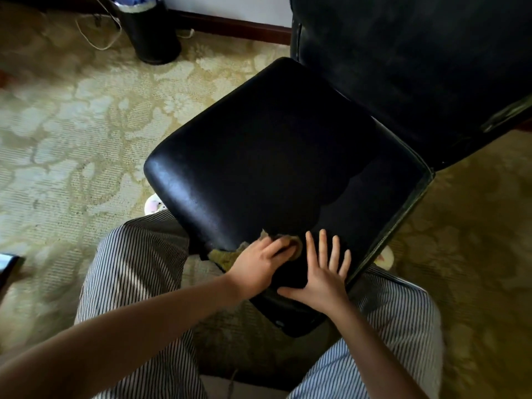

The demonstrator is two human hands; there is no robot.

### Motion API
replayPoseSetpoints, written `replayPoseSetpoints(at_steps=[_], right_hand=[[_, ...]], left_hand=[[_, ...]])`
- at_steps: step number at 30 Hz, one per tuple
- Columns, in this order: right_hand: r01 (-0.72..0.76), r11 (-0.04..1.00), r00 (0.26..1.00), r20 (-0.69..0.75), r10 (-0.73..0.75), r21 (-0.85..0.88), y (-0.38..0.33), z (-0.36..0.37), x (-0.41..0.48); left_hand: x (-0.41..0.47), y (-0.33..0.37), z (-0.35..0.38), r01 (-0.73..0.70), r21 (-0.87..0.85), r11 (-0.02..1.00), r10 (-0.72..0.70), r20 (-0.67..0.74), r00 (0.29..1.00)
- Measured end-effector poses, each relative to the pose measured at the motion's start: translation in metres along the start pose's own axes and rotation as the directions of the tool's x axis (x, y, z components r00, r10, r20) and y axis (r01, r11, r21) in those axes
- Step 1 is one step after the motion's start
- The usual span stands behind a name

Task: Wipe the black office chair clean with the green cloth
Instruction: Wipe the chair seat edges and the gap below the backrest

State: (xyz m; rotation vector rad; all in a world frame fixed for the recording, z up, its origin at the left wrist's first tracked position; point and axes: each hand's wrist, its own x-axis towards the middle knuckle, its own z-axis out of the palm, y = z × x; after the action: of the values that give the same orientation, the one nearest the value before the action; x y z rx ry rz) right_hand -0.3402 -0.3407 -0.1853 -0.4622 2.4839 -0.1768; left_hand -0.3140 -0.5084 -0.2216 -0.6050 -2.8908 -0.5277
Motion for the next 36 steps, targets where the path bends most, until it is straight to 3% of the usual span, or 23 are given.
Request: replayPoseSetpoints(at_steps=[3, 5, 6, 7, 8, 9, 10, 12, 17, 21, 24, 27, 29, 31, 33, 36], right_hand=[[-0.012, 1.0, 1.0, 0.017, 0.012, -0.02, -0.002, 0.001, 0.0], [-0.018, 1.0, 0.999, 0.027, 0.019, -0.025, -0.004, 0.001, 0.001], [-0.018, 1.0, 0.999, 0.031, 0.019, -0.019, -0.005, 0.001, 0.001], [-0.019, 1.0, 0.999, 0.035, 0.019, -0.014, -0.007, 0.002, 0.0], [-0.021, 1.0, 0.999, 0.037, 0.022, -0.01, -0.009, 0.002, 0.0], [-0.027, 1.0, 0.999, 0.038, 0.027, -0.009, -0.01, 0.002, 0.0], [-0.034, 0.999, 0.999, 0.038, 0.034, -0.004, -0.011, 0.002, 0.0], [-0.042, 0.999, 0.998, 0.039, 0.041, 0.01, -0.015, 0.004, 0.001], [-0.069, 0.997, 0.997, 0.036, 0.069, 0.014, -0.023, 0.006, 0.002], [-0.086, 0.996, 0.996, 0.035, 0.085, 0.016, -0.029, 0.007, 0.002], [-0.102, 0.995, 0.994, 0.034, 0.101, 0.014, -0.033, 0.008, 0.001], [-0.114, 0.993, 0.994, 0.009, 0.114, 0.016, -0.037, 0.009, 0.001], [-0.119, 0.993, 0.993, 0.003, 0.119, 0.014, -0.037, 0.008, 0.002], [-0.119, 0.993, 0.993, 0.0, 0.119, 0.014, -0.036, 0.008, 0.001], [-0.115, 0.993, 0.993, 0.004, 0.114, 0.022, -0.035, 0.008, 0.002], [-0.101, 0.995, 0.995, 0.002, 0.101, 0.018, -0.035, 0.01, 0.003]], left_hand=[[-0.025, -0.027, -0.01, -0.033, -0.047, 0.998, 0.03, -0.062, 0.998], [-0.038, -0.055, -0.02, 0.151, -0.147, 0.978, -0.179, -0.199, 0.964], [-0.045, -0.07, -0.023, 0.322, -0.198, 0.926, -0.368, -0.271, 0.89], [-0.05, -0.083, -0.025, 0.512, -0.276, 0.813, -0.58, -0.313, 0.752], [-0.055, -0.092, -0.025, 0.668, -0.383, 0.639, -0.769, -0.306, 0.561], [-0.057, -0.098, -0.023, 0.751, -0.484, 0.449, -0.893, -0.25, 0.374], [-0.057, -0.1, -0.019, 0.766, -0.557, 0.322, -0.947, -0.188, 0.261], [-0.053, -0.097, -0.013, 0.716, -0.65, 0.255, -0.967, -0.156, 0.202], [-0.047, -0.094, -0.007, 0.627, -0.731, 0.269, -0.963, -0.187, 0.195], [-0.053, -0.075, -0.006, 0.644, -0.684, 0.343, -0.936, -0.188, 0.298], [-0.061, -0.044, 0.003, 0.641, -0.593, 0.487, -0.863, -0.211, 0.46], [-0.077, -0.01, 0.021, 0.496, -0.437, 0.751, -0.635, -0.269, 0.724], [-0.084, 0.0, 0.027, 0.417, -0.381, 0.825, -0.528, -0.259, 0.809], [-0.083, -0.003, 0.022, 0.364, -0.367, 0.856, -0.472, -0.271, 0.839], [-0.074, -0.013, 0.015, 0.359, -0.383, 0.851, -0.483, -0.302, 0.822], [-0.058, -0.042, 0.004, 0.522, -0.474, 0.709, -0.69, -0.315, 0.652]])
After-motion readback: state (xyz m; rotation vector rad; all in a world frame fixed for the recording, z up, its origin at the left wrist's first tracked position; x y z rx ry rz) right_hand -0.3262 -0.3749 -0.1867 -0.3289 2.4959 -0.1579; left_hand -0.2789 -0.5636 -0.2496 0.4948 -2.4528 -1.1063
